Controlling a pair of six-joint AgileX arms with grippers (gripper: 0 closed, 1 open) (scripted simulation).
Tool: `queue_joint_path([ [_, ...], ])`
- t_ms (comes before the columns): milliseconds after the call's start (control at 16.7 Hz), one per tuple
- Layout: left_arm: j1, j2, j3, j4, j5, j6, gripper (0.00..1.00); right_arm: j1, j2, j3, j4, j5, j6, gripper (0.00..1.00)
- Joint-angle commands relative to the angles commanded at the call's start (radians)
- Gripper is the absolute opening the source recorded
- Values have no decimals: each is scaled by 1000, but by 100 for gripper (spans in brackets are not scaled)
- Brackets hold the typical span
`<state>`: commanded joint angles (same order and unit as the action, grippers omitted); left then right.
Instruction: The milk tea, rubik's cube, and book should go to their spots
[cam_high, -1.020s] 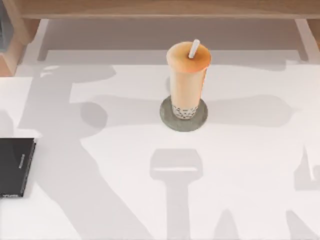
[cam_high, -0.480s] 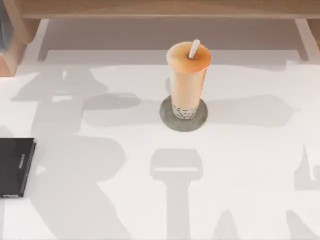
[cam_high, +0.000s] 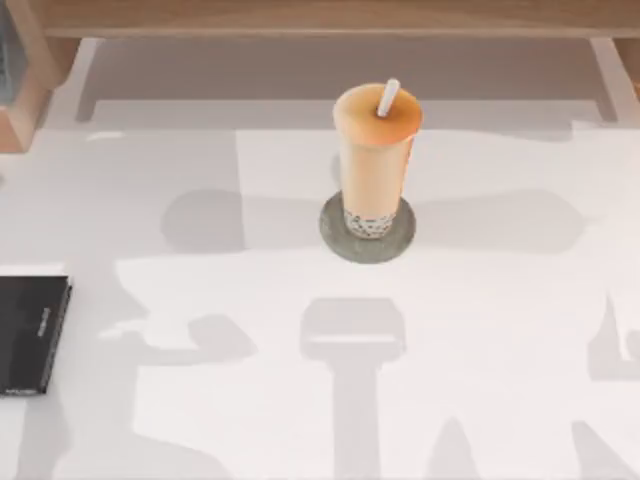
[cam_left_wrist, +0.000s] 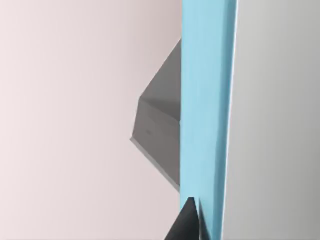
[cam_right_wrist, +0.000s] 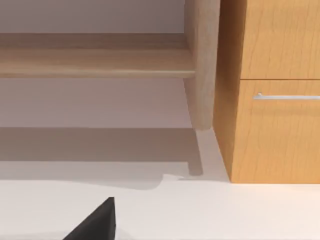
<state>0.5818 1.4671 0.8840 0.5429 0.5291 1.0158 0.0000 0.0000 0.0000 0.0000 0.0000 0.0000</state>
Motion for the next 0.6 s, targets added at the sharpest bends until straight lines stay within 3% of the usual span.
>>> queue_joint_path([
  [360, 24, -183, -464, 17, 13, 568, 0, 0, 0, 0, 0, 0, 0, 100],
  [600, 13, -237, -714, 28, 8, 812, 0, 0, 0, 0, 0, 0, 0, 100],
])
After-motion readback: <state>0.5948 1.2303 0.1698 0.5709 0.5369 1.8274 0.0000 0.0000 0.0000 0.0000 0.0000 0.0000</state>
